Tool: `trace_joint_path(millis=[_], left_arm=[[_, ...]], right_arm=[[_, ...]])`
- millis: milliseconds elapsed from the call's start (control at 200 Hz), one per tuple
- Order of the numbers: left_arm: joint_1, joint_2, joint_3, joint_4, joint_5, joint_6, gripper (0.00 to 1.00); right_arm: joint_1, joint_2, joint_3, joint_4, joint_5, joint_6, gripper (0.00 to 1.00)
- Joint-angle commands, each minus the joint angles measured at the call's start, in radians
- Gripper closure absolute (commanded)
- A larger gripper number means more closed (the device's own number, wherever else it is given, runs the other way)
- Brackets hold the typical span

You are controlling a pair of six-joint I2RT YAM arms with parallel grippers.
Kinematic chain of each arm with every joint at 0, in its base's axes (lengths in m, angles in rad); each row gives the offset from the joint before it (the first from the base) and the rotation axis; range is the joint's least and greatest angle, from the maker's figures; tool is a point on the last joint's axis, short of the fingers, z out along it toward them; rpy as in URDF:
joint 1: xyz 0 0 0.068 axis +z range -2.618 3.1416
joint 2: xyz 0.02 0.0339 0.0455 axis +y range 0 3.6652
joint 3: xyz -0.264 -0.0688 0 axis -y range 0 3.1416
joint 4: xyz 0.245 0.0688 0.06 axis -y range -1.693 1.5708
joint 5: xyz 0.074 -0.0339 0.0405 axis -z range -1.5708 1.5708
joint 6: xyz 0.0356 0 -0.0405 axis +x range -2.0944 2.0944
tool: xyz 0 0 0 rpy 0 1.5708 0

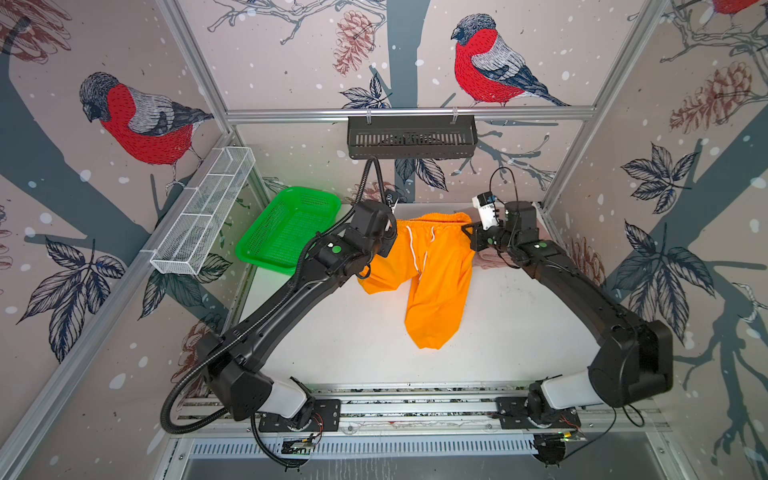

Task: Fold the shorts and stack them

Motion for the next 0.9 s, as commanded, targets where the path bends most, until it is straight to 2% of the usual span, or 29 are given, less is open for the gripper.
trace_joint_path(millis=[0,125,200,345,505,655,765,895], left_arm=[[0.01,-0.034,0.069,-0.067,-0.106,0.059,1.0],[0.02,-0.081,0.135,-0.093,-0.153,0.107,1.0],[0.02,-0.117,0.16,-0.088,-0.145,0.132,1.0],[0.033,-0.162,0.248,-0.105,-0.016,0.131,1.0],[0.033,-0.143,0.389,-0.208,0.109,0.12,1.0],[0.032,-0.13,0.534,-0.359,0.17,0.091,1.0],[0.03,-0.14,0.621,-0.455,0.153,0.061,1.0],[0.03,-0.139,0.614,-0.494,0.066,0.033,1.0]], right_arm=[[-0.004,0.001,0.084,-0.029,-0.06,-0.048,0.97],[-0.007,-0.036,0.145,-0.039,-0.123,-0.053,0.97],[-0.013,-0.07,0.181,-0.058,-0.176,-0.046,0.97],[-0.025,-0.122,0.279,-0.113,-0.335,0.001,0.97],[-0.024,-0.158,0.397,-0.243,-0.371,-0.014,0.97],[-0.017,-0.195,0.483,-0.401,-0.479,-0.074,0.97],[-0.017,-0.236,0.529,-0.49,-0.476,-0.101,0.97],[-0.018,-0.272,0.54,-0.478,-0.326,-0.063,0.98]])
